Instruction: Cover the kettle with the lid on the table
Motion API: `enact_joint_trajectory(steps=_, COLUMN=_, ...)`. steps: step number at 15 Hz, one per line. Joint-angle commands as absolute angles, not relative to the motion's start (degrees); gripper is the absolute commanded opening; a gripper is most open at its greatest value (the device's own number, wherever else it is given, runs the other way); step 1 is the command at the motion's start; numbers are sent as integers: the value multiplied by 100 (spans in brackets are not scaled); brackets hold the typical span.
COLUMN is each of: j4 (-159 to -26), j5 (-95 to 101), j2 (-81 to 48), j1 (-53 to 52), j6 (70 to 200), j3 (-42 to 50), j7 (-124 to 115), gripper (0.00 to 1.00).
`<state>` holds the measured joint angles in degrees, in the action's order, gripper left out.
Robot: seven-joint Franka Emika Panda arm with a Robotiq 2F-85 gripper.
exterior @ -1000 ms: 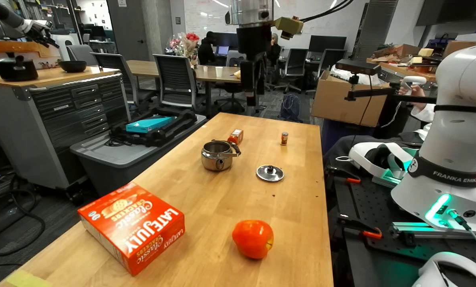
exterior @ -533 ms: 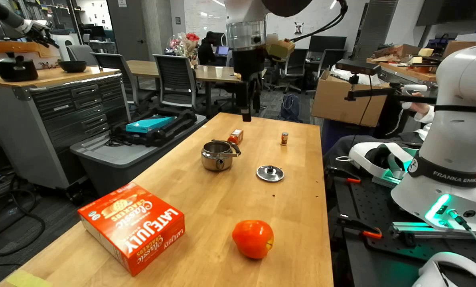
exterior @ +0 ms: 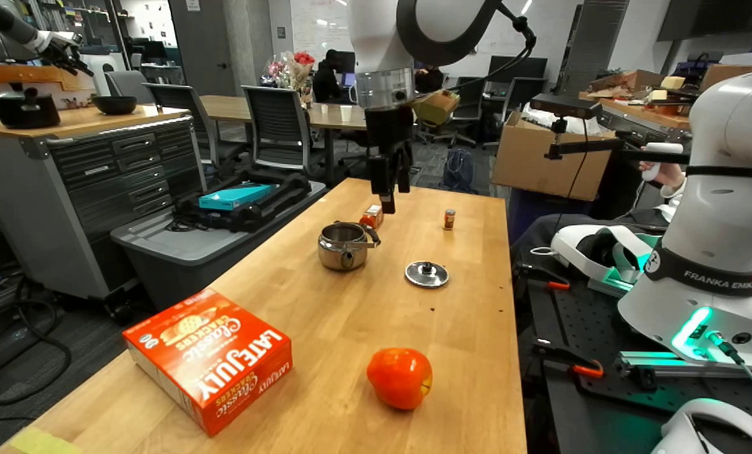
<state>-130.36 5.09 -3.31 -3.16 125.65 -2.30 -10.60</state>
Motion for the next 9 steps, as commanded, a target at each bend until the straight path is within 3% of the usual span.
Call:
enact_joint_trajectory(steps=1, j4=-13159, j5=516, j2=-431, j1=-266, j6=12881, j3=-180, j7=-1034, gripper=100)
enact_joint_trajectory(steps=9, j4=-13380, j5=605, j2=-727, j1=-204, j6=13027, j3=-32, j7=-1123, gripper=100)
